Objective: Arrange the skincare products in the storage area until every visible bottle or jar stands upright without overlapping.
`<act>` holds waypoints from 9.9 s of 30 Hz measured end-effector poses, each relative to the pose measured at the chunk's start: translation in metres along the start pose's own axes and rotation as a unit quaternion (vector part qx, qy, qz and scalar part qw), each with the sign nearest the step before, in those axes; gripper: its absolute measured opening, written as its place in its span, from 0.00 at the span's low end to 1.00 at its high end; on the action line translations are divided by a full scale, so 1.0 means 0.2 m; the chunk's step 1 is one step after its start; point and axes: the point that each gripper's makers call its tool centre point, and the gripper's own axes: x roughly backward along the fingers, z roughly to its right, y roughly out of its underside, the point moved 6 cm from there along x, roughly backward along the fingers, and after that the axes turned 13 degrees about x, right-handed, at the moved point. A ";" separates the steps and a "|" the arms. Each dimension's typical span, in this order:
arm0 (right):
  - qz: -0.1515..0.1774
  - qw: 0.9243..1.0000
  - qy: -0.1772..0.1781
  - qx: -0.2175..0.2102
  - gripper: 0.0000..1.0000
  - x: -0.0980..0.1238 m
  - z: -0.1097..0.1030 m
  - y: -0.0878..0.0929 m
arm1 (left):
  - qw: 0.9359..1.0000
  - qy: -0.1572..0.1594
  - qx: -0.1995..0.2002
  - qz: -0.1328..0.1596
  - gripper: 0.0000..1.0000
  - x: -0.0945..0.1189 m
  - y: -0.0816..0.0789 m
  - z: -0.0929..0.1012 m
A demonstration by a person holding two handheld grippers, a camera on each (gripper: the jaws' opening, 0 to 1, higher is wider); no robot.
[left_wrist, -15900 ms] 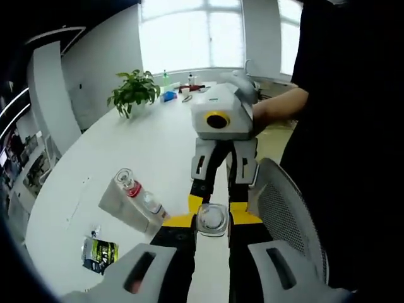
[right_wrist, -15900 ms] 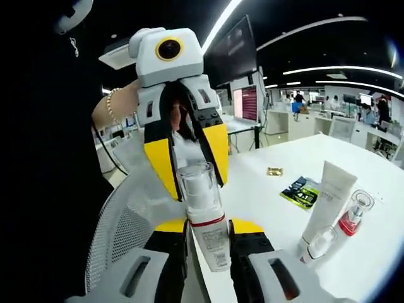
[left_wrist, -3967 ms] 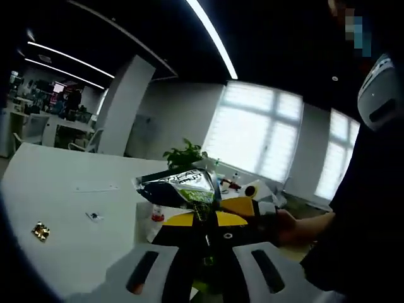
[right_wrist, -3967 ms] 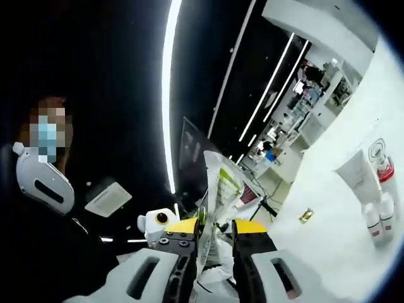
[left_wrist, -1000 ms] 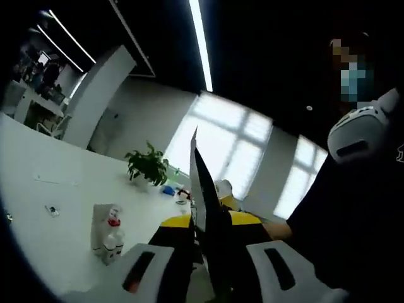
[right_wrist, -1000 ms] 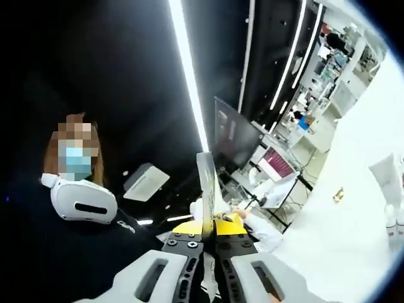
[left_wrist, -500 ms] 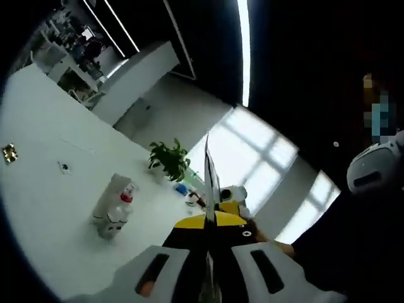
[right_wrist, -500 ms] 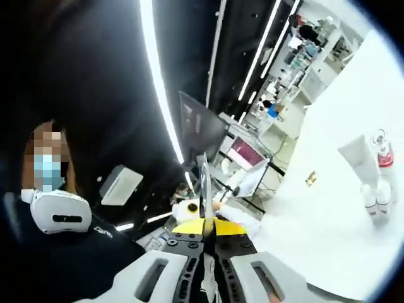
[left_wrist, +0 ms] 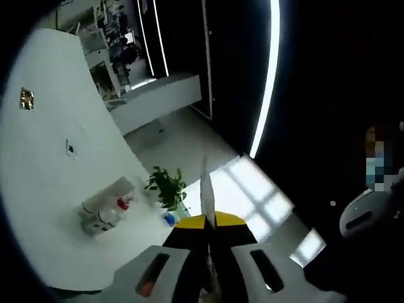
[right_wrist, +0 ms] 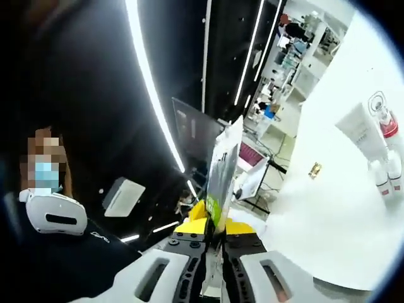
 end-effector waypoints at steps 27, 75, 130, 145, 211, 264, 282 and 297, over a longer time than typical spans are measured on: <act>-0.176 0.982 0.020 0.059 0.00 -0.03 0.10 0.10 | 0.969 -0.098 -0.073 -0.213 0.00 0.07 0.00 -0.16; -0.166 0.928 0.181 0.281 0.99 0.19 0.43 0.21 | 0.959 -0.209 0.027 -0.189 0.00 0.02 -0.10 -0.63; -0.154 0.908 0.256 0.294 0.99 0.32 0.52 0.20 | 0.894 -0.395 -0.023 -0.210 0.06 -0.23 -0.22 -1.27; -0.156 0.908 0.259 0.290 0.99 0.33 0.53 0.20 | 0.865 -0.439 -0.091 -0.226 0.22 -0.22 -0.29 -1.29; -0.163 0.888 0.275 0.330 0.99 0.35 0.58 0.20 | 0.860 -0.431 -0.173 -0.213 0.54 0.02 -0.38 -1.02; -0.133 0.887 0.274 0.348 0.99 0.34 0.58 0.16 | 0.860 -0.366 -0.323 -0.152 0.99 0.42 -0.26 -0.61; -0.138 0.889 0.265 0.346 0.96 0.34 0.57 0.16 | 0.871 -0.362 -0.301 -0.141 0.99 0.28 -0.28 -0.63; -0.124 0.901 0.275 0.313 0.96 0.35 0.59 0.16 | 0.873 -0.367 -0.292 -0.136 0.95 -0.04 -0.35 -0.64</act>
